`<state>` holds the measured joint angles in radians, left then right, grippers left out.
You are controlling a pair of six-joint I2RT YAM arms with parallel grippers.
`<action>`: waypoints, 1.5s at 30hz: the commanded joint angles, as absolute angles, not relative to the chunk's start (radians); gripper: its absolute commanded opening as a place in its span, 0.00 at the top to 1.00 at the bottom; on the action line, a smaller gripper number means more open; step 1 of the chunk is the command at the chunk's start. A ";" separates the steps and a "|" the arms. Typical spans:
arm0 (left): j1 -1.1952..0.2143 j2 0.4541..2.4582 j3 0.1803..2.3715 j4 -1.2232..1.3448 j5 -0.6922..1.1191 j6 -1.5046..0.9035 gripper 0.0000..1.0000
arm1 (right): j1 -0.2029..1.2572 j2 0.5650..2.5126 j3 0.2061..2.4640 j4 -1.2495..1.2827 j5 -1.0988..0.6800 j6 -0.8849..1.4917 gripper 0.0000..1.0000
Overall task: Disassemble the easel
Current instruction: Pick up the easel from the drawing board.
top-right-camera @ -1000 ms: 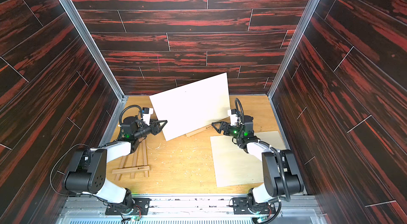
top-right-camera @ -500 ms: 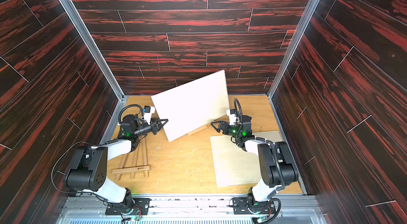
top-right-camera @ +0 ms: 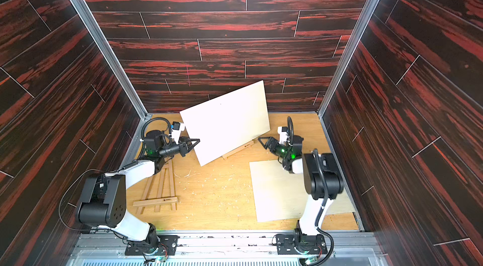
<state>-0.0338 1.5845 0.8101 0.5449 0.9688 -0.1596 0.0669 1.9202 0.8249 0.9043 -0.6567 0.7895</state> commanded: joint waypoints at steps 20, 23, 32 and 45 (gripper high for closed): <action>-0.028 1.628 0.891 0.214 0.977 -0.047 1.00 | 0.111 2.218 0.982 1.123 -0.467 1.094 0.01; -0.028 1.626 0.869 0.283 0.971 -0.116 1.00 | 0.117 2.250 0.996 1.166 -0.451 1.119 0.01; -0.028 1.644 0.888 0.242 0.987 -0.160 1.00 | 0.128 2.324 1.041 1.233 -0.426 1.167 0.01; -0.028 1.661 0.903 0.241 1.002 -0.195 1.00 | 0.137 2.400 1.106 1.406 -0.393 1.245 0.13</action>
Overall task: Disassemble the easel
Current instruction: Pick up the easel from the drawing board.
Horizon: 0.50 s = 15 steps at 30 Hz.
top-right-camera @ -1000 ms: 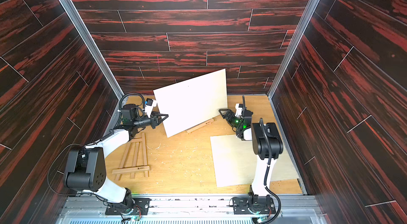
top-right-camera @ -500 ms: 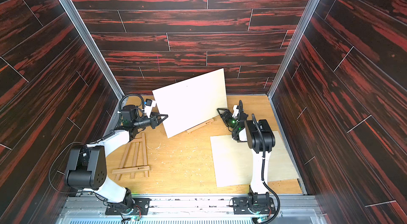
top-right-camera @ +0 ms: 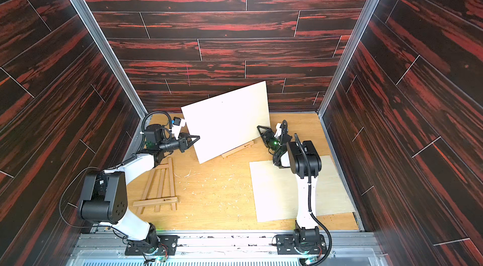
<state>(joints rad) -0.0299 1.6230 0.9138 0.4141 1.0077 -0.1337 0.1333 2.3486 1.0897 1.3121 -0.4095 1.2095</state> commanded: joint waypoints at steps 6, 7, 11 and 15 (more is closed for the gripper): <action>-0.028 1.659 0.900 0.239 1.004 -0.198 1.00 | 0.138 2.414 1.114 1.499 -0.394 1.258 0.21; -0.030 1.658 0.899 0.236 1.005 -0.196 1.00 | 0.138 2.417 1.115 1.519 -0.395 1.261 0.21; -0.031 1.657 0.900 0.220 1.011 -0.185 1.00 | 0.137 2.432 1.129 1.595 -0.408 1.275 0.24; -0.031 1.657 0.896 0.221 1.019 -0.183 1.00 | 0.137 2.429 1.140 1.629 -0.418 1.270 0.24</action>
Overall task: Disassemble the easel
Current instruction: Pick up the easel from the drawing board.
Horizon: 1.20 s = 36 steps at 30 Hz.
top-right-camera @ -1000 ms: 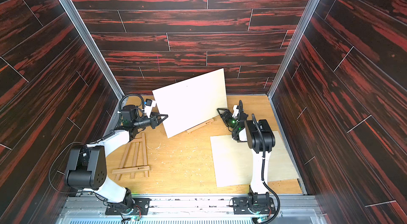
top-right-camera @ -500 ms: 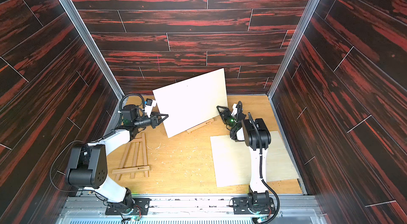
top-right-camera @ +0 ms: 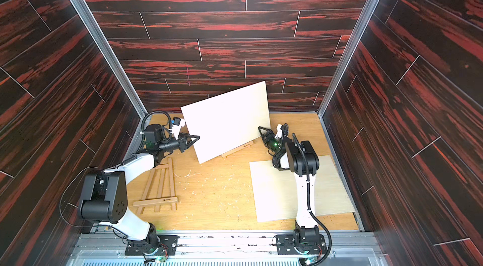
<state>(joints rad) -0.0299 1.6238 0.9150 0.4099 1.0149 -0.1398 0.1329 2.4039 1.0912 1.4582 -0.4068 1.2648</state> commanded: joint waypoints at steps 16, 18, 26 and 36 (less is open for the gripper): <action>-0.038 1.627 0.902 0.228 1.045 -0.167 1.00 | 0.138 2.360 1.222 1.631 -0.450 1.252 0.25; -0.042 1.619 0.903 0.237 1.045 -0.173 1.00 | 0.138 2.345 1.218 1.631 -0.448 1.248 0.25; -0.053 1.596 0.905 0.283 1.055 -0.199 1.00 | 0.137 2.309 1.230 1.632 -0.437 1.248 0.25; -0.078 1.588 0.931 0.264 1.062 -0.183 1.00 | 0.136 2.281 1.248 1.632 -0.426 1.252 0.26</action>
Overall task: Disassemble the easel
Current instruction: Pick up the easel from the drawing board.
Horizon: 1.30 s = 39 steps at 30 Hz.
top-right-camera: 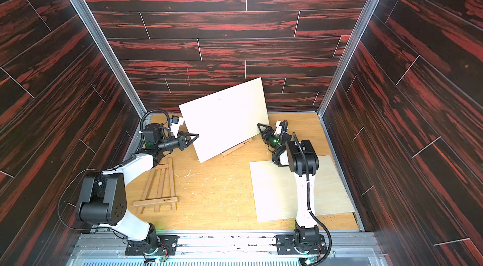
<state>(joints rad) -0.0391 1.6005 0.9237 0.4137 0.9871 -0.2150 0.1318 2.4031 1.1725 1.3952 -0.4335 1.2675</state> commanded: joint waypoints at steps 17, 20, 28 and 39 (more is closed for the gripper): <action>-0.119 1.498 0.899 0.126 1.067 -0.113 1.00 | 0.136 2.102 1.077 1.632 -0.409 1.219 0.26; -0.122 1.481 0.889 0.124 1.072 -0.125 1.00 | 0.137 2.062 1.032 1.632 -0.413 1.216 0.26; -0.144 1.409 0.833 0.133 1.072 -0.163 1.00 | 0.136 1.911 0.833 1.632 -0.405 1.190 0.26; -0.215 1.253 0.717 0.162 1.031 -0.245 1.00 | 0.137 1.694 0.549 1.632 -0.391 1.154 0.27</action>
